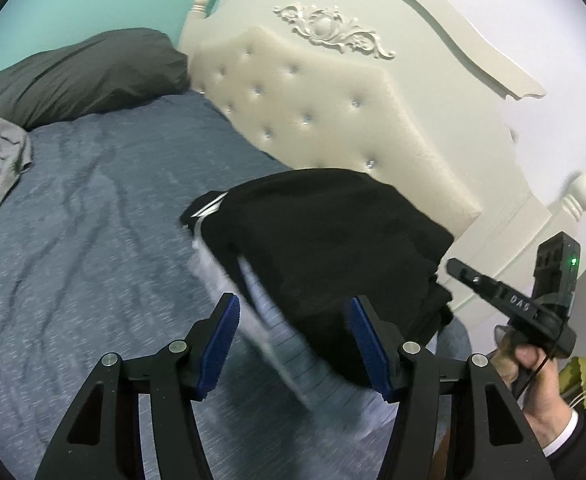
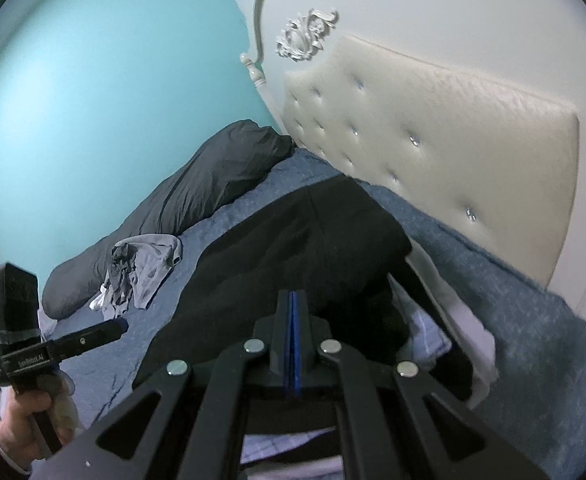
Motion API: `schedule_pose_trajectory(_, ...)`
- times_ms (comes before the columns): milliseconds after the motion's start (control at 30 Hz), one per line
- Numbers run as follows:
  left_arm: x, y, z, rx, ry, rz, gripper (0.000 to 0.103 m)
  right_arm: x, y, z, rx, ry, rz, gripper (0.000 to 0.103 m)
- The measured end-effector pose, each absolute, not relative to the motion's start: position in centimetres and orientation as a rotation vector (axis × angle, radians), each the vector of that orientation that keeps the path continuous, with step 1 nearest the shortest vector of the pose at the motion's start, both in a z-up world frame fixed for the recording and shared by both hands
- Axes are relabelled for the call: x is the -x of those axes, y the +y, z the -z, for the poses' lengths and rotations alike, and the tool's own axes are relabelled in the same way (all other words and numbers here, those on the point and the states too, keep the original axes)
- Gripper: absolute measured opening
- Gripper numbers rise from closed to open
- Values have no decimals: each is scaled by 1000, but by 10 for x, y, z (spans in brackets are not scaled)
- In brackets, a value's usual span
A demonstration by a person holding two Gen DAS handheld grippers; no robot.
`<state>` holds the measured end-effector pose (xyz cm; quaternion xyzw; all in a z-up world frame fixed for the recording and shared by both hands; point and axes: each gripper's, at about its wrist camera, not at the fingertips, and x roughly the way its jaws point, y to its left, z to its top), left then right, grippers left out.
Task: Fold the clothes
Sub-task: 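Open both grippers and withdraw them from the stacked sweatshirt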
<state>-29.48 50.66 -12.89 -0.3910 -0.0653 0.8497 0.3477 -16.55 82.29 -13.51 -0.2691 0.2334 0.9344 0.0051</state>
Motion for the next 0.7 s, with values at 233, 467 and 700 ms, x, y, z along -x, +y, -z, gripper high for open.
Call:
schedule_pose_trajectory(233, 287, 470, 133, 1049, -178, -2228, 62, 151, 812, 134, 867, 803, -2891, 0)
schedule_pose_trajectory(467, 275, 446, 129, 1053, -184, -2239, 62, 147, 795, 133, 887, 858, -2867, 0)
schedule_pose_trajectory(700, 262, 430, 126, 1057, -182, -2235, 62, 138, 778, 131, 910, 910, -2850, 2)
